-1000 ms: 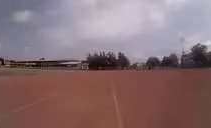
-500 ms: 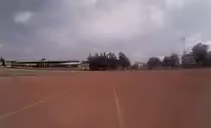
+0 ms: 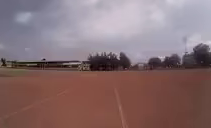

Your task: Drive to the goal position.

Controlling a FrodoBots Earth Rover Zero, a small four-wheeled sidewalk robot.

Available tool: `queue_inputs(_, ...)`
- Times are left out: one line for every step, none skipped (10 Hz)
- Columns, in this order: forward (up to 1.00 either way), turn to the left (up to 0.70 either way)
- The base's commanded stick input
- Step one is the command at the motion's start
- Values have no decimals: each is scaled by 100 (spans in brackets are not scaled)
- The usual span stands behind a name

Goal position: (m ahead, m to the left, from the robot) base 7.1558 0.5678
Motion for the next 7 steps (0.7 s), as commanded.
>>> queue_inputs(63,-26)
queue_inputs(63,-31)
queue_inputs(63,-32)
queue_inputs(63,-31)
queue_inputs(63,-25)
queue_inputs(63,-12)
queue_inputs(63,0)
